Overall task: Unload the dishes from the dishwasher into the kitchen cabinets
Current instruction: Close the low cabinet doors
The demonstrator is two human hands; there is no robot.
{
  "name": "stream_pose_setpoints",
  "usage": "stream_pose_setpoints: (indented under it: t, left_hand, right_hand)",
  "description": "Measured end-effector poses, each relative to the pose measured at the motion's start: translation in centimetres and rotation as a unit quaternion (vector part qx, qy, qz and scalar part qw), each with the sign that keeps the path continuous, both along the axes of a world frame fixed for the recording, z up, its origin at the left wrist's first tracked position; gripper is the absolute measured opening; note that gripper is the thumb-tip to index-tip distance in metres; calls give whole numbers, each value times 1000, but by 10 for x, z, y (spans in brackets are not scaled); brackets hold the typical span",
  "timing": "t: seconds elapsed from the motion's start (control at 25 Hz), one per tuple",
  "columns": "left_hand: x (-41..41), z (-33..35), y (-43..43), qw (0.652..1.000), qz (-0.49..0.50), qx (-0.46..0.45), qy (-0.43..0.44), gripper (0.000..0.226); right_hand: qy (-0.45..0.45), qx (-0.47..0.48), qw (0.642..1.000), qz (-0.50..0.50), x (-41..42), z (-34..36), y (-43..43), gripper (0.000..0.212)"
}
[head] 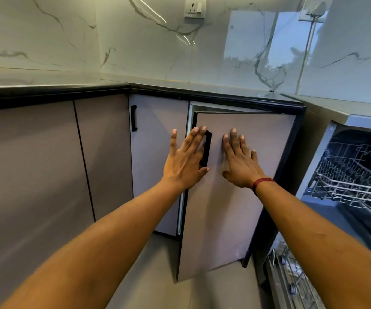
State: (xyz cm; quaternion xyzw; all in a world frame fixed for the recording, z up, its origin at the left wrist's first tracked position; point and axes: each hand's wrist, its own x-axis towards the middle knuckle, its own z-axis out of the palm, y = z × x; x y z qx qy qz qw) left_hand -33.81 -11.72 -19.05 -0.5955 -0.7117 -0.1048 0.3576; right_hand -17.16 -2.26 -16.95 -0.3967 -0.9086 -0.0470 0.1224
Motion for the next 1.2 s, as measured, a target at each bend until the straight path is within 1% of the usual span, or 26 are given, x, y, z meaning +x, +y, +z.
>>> stream_pose_setpoints:
  t: [0.16, 0.24, 0.32, 0.48, 0.64, 0.68, 0.8, 0.88, 1.04, 1.2]
  left_hand:
    - [-13, 1, 21, 1000, 15, -4, -15, 68]
    - [-23, 4, 30, 999, 25, -7, -21, 66]
    - [-34, 6, 39, 999, 44, -2, -24, 67]
    - [-43, 3, 59, 996, 81, 4, -24, 69]
    - [-52, 0, 76, 990, 121, 23, -64, 80]
    - [-54, 0, 79, 990, 114, 22, -78, 83]
    - [-58, 7, 87, 991, 53, 8, -125, 92]
    - [-59, 15, 94, 990, 25, -1, -136, 98]
    - [-62, 20, 113, 993, 45, -26, -105, 98]
    - [-67, 21, 126, 990, 65, -38, -120, 91]
  right_hand:
    - [-14, -13, 1000, -7, -19, -2, 15, 100]
    - [-14, -27, 999, -10, -30, 1, 21, 95]
    - [-17, -26, 999, -15, -40, 1, 28, 90]
    - [-39, 22, 999, -23, -45, 1, 45, 87]
    - [-54, 58, 997, -25, -43, -1, 62, 89]
    - [-60, 63, 996, -26, -42, -2, 66, 90]
    - [-72, 66, 995, -23, -43, -4, 79, 93]
    - [-81, 65, 994, -22, -44, -1, 87, 92]
    - [-112, 79, 990, -23, -41, 0, 105, 91]
    - [-120, 83, 989, -12, -39, 2, 120, 90]
